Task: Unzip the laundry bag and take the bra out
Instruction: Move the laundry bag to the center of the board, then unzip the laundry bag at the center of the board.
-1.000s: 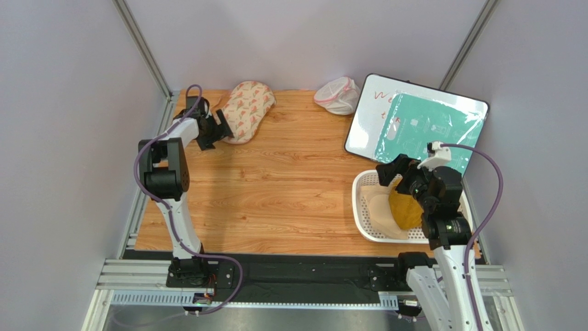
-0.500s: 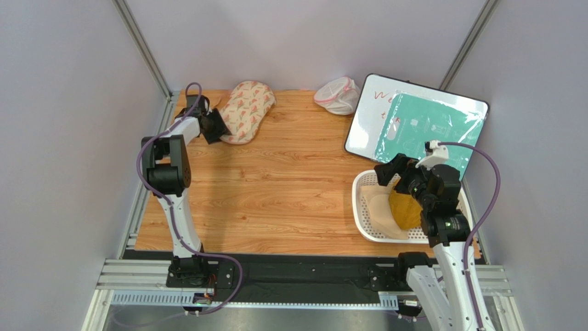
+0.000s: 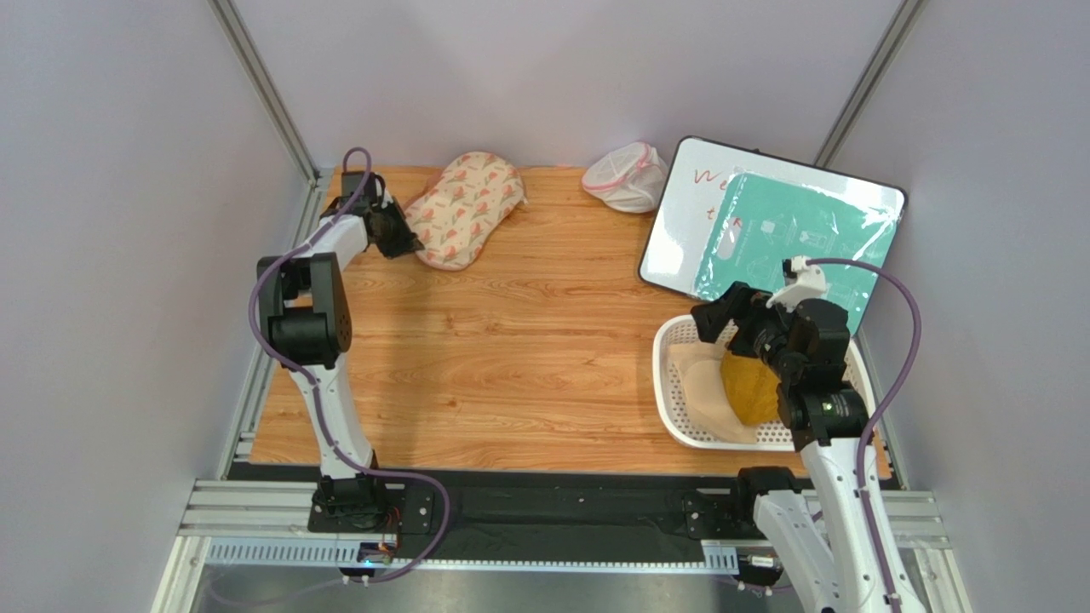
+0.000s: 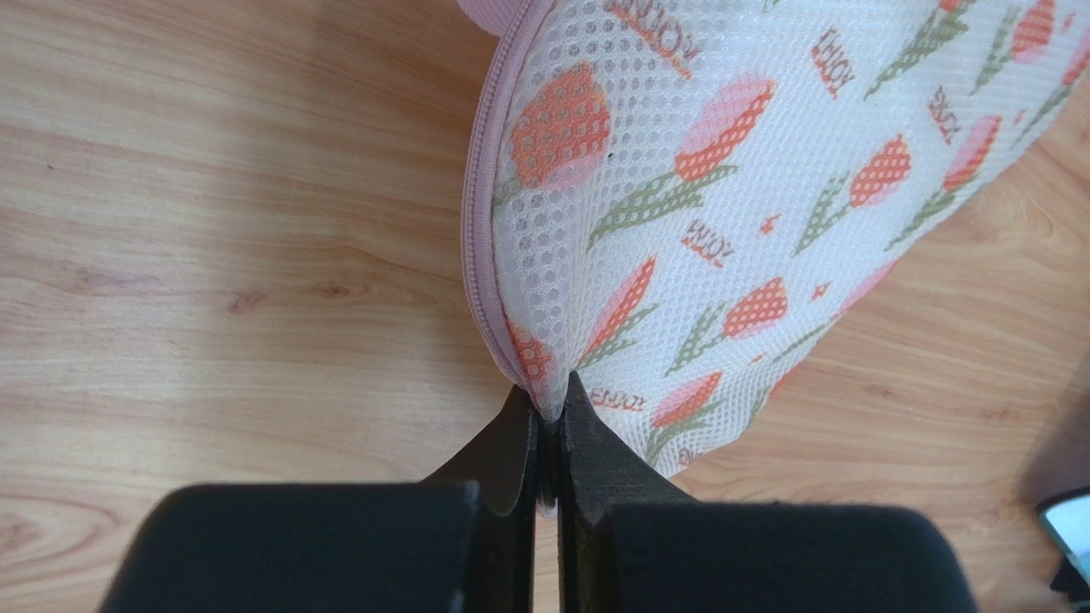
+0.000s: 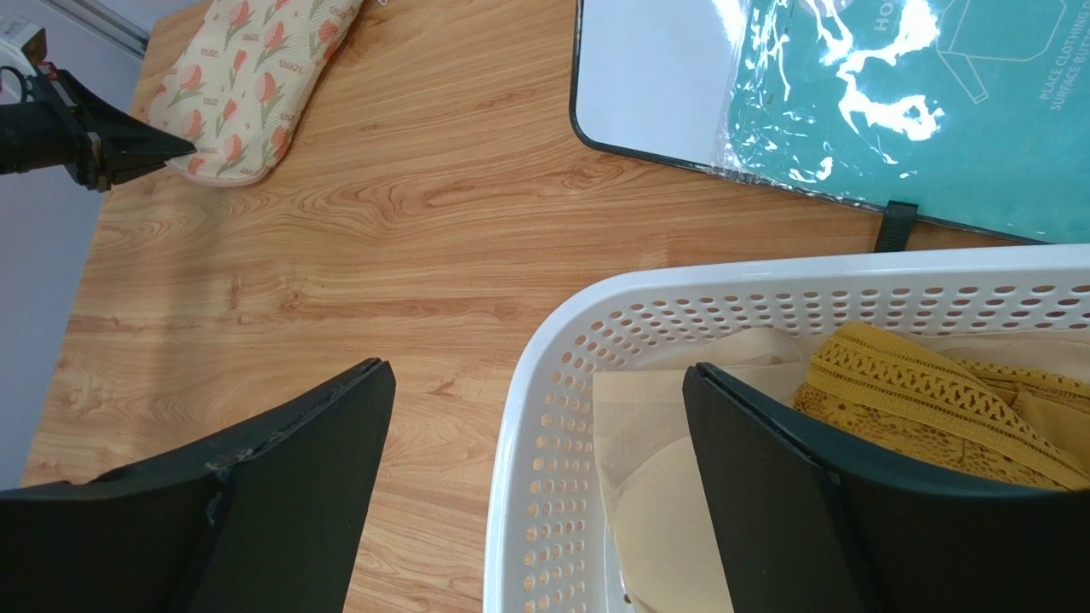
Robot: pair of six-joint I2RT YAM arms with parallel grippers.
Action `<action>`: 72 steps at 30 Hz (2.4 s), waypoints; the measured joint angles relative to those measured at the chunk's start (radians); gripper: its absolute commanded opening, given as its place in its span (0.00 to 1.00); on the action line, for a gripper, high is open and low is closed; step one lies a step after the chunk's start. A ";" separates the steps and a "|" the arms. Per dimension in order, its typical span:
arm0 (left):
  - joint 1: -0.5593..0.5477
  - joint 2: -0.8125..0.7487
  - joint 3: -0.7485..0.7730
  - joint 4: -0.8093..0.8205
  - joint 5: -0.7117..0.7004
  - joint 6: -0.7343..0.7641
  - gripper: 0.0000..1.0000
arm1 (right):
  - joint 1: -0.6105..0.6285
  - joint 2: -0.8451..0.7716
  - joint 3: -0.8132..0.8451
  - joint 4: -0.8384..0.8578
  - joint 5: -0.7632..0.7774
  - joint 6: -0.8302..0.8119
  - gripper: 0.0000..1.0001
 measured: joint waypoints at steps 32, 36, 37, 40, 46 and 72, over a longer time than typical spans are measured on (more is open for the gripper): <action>-0.192 -0.478 -0.340 -0.436 0.068 0.470 0.00 | 0.572 0.663 0.187 0.161 0.137 0.165 0.87; -0.258 -0.485 -0.340 -0.465 0.058 0.515 0.00 | 0.572 0.723 0.211 0.165 0.144 0.161 0.87; -0.260 -0.486 -0.340 -0.468 0.056 0.519 0.00 | 0.572 0.738 0.221 0.164 0.146 0.158 0.87; -0.254 -0.490 -0.340 -0.486 0.033 0.536 0.00 | 0.572 0.793 0.259 0.168 0.154 0.149 0.87; -0.251 -0.491 -0.340 -0.495 0.002 0.543 0.00 | 0.572 0.868 0.277 0.172 0.172 0.144 0.87; -0.317 -0.519 -0.340 -0.513 -0.144 0.559 1.00 | 0.555 1.133 0.339 0.283 -0.008 0.087 0.20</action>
